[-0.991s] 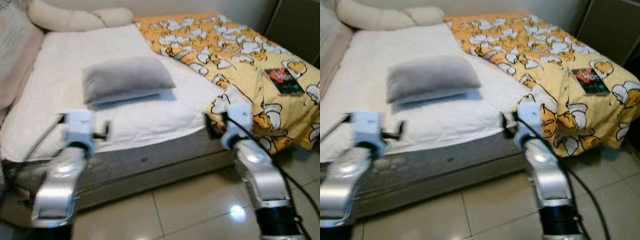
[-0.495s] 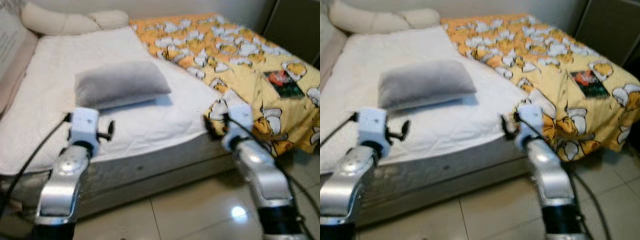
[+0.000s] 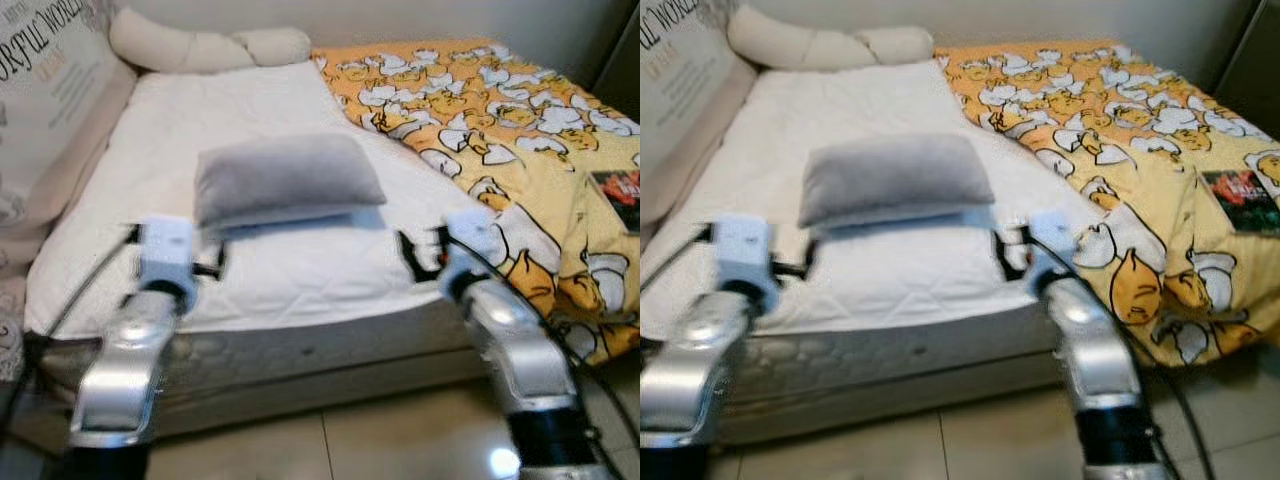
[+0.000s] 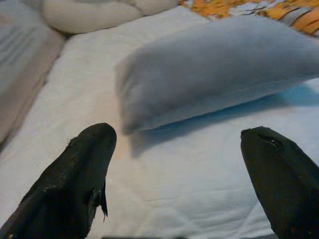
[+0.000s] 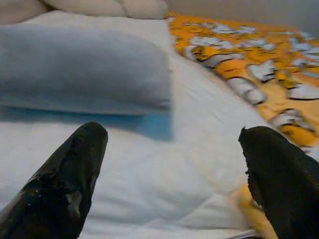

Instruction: Clean up the room

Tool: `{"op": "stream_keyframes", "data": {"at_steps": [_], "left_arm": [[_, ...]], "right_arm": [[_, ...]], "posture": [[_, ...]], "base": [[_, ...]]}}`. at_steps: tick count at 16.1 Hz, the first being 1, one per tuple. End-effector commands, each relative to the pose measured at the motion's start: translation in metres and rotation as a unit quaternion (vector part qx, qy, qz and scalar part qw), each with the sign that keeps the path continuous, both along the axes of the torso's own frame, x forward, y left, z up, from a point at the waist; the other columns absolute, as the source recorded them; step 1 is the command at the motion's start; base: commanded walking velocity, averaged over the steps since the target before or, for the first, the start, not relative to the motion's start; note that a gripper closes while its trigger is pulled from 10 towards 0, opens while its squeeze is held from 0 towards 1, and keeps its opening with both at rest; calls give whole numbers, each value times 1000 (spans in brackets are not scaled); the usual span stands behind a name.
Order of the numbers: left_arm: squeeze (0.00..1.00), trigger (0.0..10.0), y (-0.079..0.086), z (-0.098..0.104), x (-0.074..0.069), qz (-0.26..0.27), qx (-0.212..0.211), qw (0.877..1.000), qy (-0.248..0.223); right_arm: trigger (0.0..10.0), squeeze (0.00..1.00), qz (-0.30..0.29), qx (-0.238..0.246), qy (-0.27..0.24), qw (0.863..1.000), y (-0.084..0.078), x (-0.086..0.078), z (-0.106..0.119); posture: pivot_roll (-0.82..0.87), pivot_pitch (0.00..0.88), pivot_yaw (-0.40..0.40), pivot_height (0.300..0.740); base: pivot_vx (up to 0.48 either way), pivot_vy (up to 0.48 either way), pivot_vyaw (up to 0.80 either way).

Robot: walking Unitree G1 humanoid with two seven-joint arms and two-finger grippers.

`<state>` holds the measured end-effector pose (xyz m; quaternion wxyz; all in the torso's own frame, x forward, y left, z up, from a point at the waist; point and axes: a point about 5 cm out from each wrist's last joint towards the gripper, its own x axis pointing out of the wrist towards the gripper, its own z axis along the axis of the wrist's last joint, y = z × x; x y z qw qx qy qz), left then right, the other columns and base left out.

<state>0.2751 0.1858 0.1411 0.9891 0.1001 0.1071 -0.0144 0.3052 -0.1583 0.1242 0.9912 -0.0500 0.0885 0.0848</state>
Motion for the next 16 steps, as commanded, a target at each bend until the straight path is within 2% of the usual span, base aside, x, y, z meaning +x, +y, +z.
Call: {"op": "stream_keyframes", "data": {"at_steps": [1,3,11,13,16], "left_arm": [[0,10000,5,6,3,4,7,1000,-10],[0,10000,6,6,3,3,7,1000,-10],[0,10000,8,5,3,4,9,1000,-10],[0,10000,8,5,3,5,10,1000,-10],[0,10000,7,5,2,2,11,1000,-10]], "right_arm": [[10000,0,3,3,-7,1000,4,3,4],[10000,0,-1,15,0,1000,4,3,3],[10000,0,9,-4,-5,1000,6,3,3],[10000,0,19,-5,-3,1000,8,1,2],[10000,0,5,3,-2,1000,6,1,1]], "posture": [[-70,0,8,740],[-71,0,9,740],[-68,0,5,740],[-63,0,3,740],[-63,0,3,740]], "base": [[307,0,0],[304,0,0],[307,0,0],[319,0,800],[319,0,0]]}}
